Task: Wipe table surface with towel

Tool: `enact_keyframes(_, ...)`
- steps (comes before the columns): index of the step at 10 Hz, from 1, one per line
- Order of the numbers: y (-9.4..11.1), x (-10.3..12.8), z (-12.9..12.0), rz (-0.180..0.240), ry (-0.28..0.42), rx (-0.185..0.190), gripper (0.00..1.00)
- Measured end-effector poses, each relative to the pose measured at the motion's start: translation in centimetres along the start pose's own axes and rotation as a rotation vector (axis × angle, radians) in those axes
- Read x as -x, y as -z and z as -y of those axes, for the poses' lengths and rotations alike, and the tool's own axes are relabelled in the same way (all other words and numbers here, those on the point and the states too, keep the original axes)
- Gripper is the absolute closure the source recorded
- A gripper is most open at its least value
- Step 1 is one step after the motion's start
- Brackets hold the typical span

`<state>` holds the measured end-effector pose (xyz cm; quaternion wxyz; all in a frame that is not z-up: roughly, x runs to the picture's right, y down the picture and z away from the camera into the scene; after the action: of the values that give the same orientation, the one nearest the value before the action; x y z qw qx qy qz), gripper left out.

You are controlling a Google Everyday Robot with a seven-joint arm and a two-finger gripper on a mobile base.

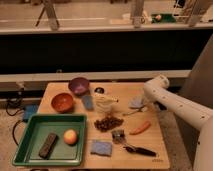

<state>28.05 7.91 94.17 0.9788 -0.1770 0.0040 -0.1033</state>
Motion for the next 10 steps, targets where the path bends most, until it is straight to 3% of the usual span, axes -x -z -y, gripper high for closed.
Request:
enact_keyframes(4,-2.1,0.0,3.4,-0.033,-0.031,0.005,1.00)
enact_keyframes(10,-2.0,7.1,5.1,0.017,0.005,-0.013,1.00)
